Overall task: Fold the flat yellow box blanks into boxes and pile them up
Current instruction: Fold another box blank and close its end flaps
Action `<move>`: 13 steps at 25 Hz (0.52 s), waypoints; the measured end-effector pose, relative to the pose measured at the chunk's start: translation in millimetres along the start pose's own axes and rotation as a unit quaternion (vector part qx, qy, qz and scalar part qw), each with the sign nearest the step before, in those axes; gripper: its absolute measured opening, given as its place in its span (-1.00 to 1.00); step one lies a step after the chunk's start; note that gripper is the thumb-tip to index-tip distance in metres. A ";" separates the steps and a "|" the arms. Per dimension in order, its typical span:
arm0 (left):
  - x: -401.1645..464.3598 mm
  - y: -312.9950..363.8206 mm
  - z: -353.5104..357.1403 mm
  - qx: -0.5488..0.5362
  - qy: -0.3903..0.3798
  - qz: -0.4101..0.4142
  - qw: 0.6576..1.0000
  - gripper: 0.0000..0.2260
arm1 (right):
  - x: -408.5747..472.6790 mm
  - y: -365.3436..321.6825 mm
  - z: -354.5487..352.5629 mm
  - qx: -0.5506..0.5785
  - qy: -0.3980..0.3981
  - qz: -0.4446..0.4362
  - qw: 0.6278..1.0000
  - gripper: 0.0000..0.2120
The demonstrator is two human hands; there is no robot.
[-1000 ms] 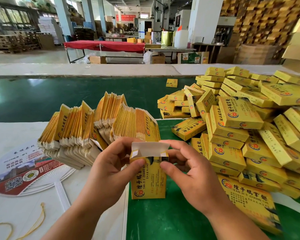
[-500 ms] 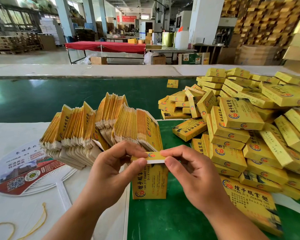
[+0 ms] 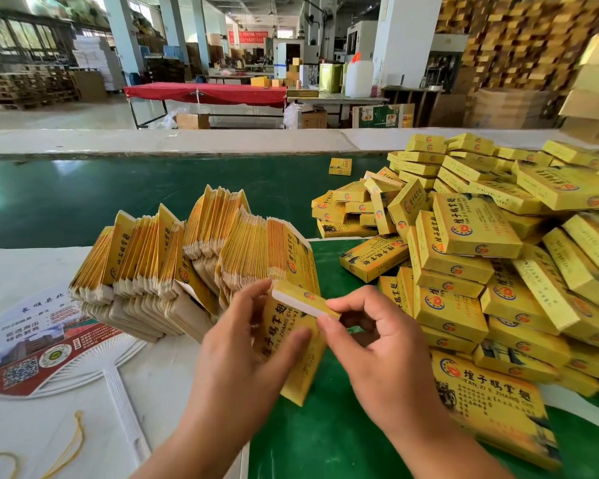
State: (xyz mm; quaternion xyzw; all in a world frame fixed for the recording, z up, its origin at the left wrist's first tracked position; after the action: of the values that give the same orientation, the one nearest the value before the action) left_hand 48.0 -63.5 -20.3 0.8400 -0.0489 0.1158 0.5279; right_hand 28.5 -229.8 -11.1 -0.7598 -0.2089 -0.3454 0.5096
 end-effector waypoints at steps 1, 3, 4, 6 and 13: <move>-4.2 2.1 4.3 0.046 -0.005 0.008 0.999 -0.39 | -0.8 -0.8 2.0 -0.009 0.010 0.000 1.000 -0.90; -8.4 4.1 9.4 0.105 -0.012 0.019 0.994 -0.28 | -2.0 -2.3 6.2 -0.006 0.007 0.010 1.000 -0.86; -8.4 5.4 9.7 0.125 -0.007 0.022 0.992 -0.29 | -2.2 -2.8 8.0 0.002 -0.004 0.020 1.000 -0.83; -8.0 8.8 8.1 0.153 -0.003 0.032 0.988 -0.35 | -1.9 -3.7 10.5 0.019 -0.025 0.036 0.999 -0.81; -11.0 18.2 4.7 0.175 -0.009 0.062 0.982 -0.39 | -3.1 -6.3 8.4 0.026 -0.002 0.016 1.000 -0.92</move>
State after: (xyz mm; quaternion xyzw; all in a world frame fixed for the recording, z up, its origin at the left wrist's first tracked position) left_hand 34.4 -76.2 -9.0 0.9159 -0.0846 0.1476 0.3636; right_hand 24.8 -219.5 -11.5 -0.7504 -0.2070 -0.3301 0.5340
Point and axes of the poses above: each hand's wrist, its own x-axis towards the middle knuckle, its own z-axis out of the palm, y = z × x, the point moved 2 cm from there along x, towards the middle knuckle, and after that the axes turned 14 degrees about -z, right-handed, at the moved point
